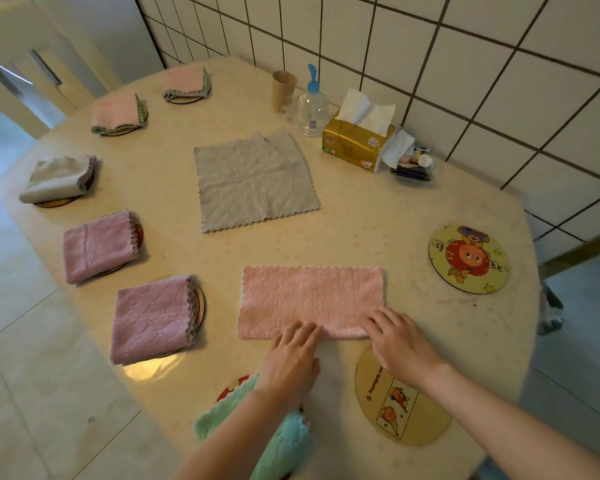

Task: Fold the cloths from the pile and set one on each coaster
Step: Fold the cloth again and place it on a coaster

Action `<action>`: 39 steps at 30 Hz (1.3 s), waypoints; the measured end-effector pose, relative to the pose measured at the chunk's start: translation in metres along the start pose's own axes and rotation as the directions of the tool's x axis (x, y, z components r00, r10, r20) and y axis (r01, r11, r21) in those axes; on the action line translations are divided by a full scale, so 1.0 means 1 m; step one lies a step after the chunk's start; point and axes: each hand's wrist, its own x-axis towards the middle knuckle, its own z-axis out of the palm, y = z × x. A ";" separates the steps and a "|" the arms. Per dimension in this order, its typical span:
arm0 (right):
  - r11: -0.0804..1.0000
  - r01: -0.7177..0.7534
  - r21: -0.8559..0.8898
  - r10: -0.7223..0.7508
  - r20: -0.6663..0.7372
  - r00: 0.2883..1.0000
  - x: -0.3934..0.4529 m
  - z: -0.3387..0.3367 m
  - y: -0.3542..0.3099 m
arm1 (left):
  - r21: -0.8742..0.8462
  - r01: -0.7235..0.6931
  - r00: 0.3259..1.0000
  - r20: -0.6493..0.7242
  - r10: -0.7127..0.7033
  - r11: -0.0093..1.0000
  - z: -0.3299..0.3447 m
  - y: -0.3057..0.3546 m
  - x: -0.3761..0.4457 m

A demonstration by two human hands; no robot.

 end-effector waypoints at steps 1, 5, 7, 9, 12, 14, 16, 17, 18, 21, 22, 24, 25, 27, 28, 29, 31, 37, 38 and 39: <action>1.000 -0.008 -0.005 0.008 -0.010 1.000 0.000 0.000 -0.003 | 0.016 -0.002 1.000 0.011 0.002 1.000 0.000 0.001 -0.001; 0.999 0.024 -0.038 -0.025 -0.015 1.000 0.005 -0.006 -0.001 | 0.042 0.014 0.999 0.043 -0.016 0.999 -0.002 0.007 -0.002; 0.998 0.044 -0.042 -0.045 -0.033 0.998 0.006 -0.011 0.002 | 0.028 0.019 0.999 0.036 -0.020 0.999 -0.001 0.009 -0.001; 0.997 0.073 -0.022 -0.075 -0.085 0.994 0.003 -0.017 0.000 | 0.001 0.030 0.999 0.013 -0.030 1.000 0.001 0.009 0.000; 0.991 0.132 0.036 -0.126 -0.140 0.982 -0.014 -0.031 -0.016 | -0.036 0.012 1.000 -0.028 -0.013 0.999 0.003 0.012 -0.002; 0.981 0.170 0.099 -0.152 -0.166 0.974 -0.029 -0.040 -0.033 | -0.045 -0.033 0.999 -0.042 0.031 0.998 0.006 0.013 -0.003; 0.966 0.186 0.182 -0.156 -0.168 0.973 -0.042 -0.051 -0.048 | -0.072 -0.082 0.995 -0.055 0.078 0.994 0.006 0.012 -0.004; 0.951 0.193 0.243 -0.156 -0.165 0.974 -0.046 -0.056 -0.054 | -0.074 -0.135 0.989 -0.074 0.129 0.988 0.007 0.010 -0.004; 0.923 0.186 0.336 -0.147 -0.138 0.980 -0.050 -0.058 -0.059 | -0.064 -0.197 0.977 -0.096 0.190 0.978 0.008 0.007 -0.005; 0.854 0.110 0.509 -0.080 -0.081 0.993 -0.049 -0.049 -0.057 | -0.050 -0.290 0.957 -0.001 0.290 0.956 0.007 -0.007 -0.013; 0.872 0.108 0.478 -0.074 -0.089 0.993 -0.045 -0.041 -0.051 | -0.042 -0.299 0.953 0.034 0.301 0.953 0.008 -0.013 -0.017; 0.924 0.144 0.355 -0.128 -0.067 0.990 -0.036 -0.020 -0.036 | 0.041 -0.324 0.946 0.031 0.323 0.945 0.008 -0.020 -0.024; 0.936 0.182 0.302 -0.180 -0.032 0.983 -0.033 -0.011 -0.030 | 0.103 -0.337 0.942 0.031 0.335 0.936 0.008 -0.020 -0.027; 0.932 0.274 0.238 -0.290 0.037 0.956 -0.026 -0.003 -0.022 | 0.175 -0.312 0.950 0.073 0.304 0.934 0.009 -0.015 -0.031; 0.925 0.313 0.215 -0.331 0.053 0.942 -0.024 -0.002 -0.019 | 0.198 -0.294 0.956 0.081 0.283 0.935 0.010 -0.011 -0.032; 0.918 0.344 0.200 -0.360 0.052 0.931 -0.021 -0.002 -0.016 | 0.203 -0.272 0.962 0.094 0.257 0.941 0.011 -0.008 -0.033; 0.911 0.333 0.241 -0.360 0.073 0.930 -0.017 -0.004 -0.012 | 0.135 -0.226 0.969 0.134 0.209 0.965 0.009 -0.006 -0.035; 0.592 -0.197 0.782 -0.014 0.255 0.967 0.001 -0.024 -0.004 | -0.484 0.127 0.983 0.177 -0.045 0.865 -0.007 -0.017 -0.024; 0.476 -0.262 0.839 0.018 0.289 0.957 0.006 -0.027 -0.003 | -0.598 0.262 0.963 0.215 -0.163 0.757 -0.010 -0.018 -0.019; 0.385 -0.292 0.876 0.033 0.303 0.952 0.011 -0.031 -0.003 | -0.691 0.341 0.939 0.221 -0.263 0.637 -0.013 -0.018 -0.012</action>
